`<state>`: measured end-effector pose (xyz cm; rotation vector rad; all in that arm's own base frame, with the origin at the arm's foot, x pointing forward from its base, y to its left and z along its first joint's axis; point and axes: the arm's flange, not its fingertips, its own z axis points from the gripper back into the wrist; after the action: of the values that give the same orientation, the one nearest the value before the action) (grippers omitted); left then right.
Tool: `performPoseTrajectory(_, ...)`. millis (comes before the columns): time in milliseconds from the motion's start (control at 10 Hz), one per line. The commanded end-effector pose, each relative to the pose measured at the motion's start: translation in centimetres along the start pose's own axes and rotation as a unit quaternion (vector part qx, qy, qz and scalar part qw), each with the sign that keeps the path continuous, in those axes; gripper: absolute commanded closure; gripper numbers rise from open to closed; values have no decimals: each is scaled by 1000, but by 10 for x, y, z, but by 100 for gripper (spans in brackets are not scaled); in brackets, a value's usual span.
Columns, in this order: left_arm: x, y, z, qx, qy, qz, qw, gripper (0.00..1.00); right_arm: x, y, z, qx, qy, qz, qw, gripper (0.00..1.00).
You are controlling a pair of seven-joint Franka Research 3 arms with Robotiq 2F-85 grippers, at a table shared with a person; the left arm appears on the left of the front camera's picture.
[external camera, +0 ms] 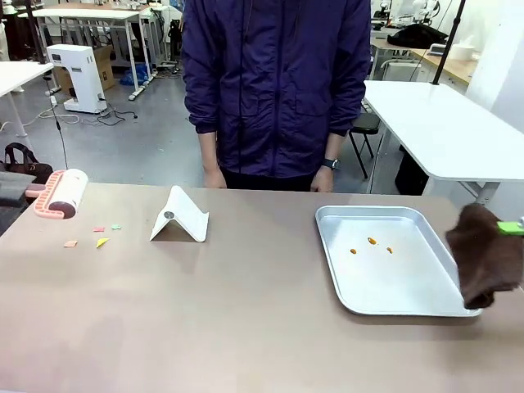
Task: Clean the surface of the table.
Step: Hold the Lint Roller with your left hand and the towel with your right hand, then if a person points to the right, clean the right side of the table with your right hand, and if they point to the left, clean the left side with your left hand.
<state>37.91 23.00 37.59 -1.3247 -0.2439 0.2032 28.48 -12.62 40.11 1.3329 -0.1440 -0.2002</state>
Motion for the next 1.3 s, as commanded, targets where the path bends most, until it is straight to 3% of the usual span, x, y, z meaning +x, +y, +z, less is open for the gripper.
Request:
performPoseTrajectory(0,-50,31,1,-15,-22,7,1000,100,-49,-39,-9,25,21,15,999,100)
performPoseTrajectory(200,-58,53,5,1,-27,28,999,100,-45,-53,8,43,6,-2,999,100)
performPoseTrajectory(300,-47,54,4,20,-36,18,999,100,-46,-58,8,45,-37,-5,998,100)
performPoseTrajectory(400,-46,55,2,32,-53,32,998,100,-19,-44,25,30,6,-11,999,100)
performPoseTrajectory(500,-59,63,5,8,-28,37,999,100,-19,-44,25,30,6,-11,999,100)
performPoseTrajectory(1200,-59,63,5,8,-28,37,999,100,-19,-44,25,30,6,-11,999,100)
